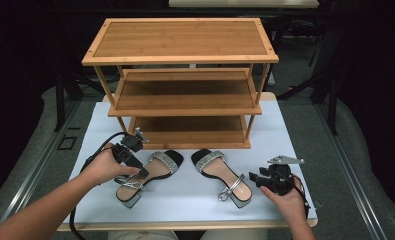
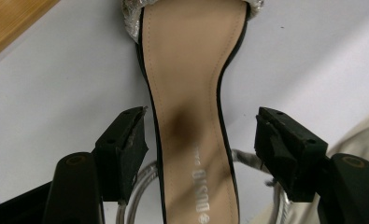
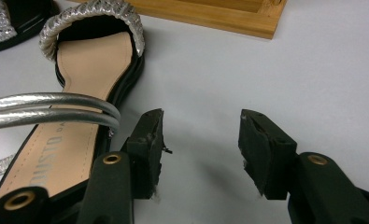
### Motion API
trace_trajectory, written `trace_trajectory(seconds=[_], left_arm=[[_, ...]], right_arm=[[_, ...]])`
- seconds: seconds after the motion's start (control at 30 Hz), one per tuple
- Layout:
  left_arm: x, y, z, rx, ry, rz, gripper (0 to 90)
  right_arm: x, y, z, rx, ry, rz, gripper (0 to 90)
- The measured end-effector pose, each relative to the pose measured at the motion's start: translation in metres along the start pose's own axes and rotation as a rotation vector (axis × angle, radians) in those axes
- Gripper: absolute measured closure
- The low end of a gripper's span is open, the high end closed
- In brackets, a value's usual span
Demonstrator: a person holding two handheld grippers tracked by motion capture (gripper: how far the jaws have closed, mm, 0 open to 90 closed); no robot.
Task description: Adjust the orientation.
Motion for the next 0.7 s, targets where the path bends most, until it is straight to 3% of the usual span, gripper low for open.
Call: trace_trajectory(seconds=[0.13,0.53,0.63,0.7], left_arm=[[-0.003,0.001,0.011,0.002,0.011,-0.014,33.0],[-0.006,0.003,0.034,0.019,0.06,-0.001,31.2],[-0.005,0.002,0.039,0.008,0.089,0.012,31.1],[-0.006,0.003,0.039,0.006,0.084,0.01,31.3]], right_arm=[[0.0,-0.001,-0.001,-0.003,0.005,0.0,49.8],[0.0,-0.003,-0.001,-0.005,-0.002,0.008,49.3],[0.0,-0.003,0.0,-0.007,-0.001,0.008,49.1],[0.0,-0.003,0.0,-0.005,0.002,0.008,48.9]])
Point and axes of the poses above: each handheld gripper's, and its own axes: z roughly forward along the jaws, x roughly out of its underside, y roughly to its left, the point moved 4 cm from there along z, roughly forward along the jaws, and after that the axes turned 12 degrees about z, right-handed, at the moved point
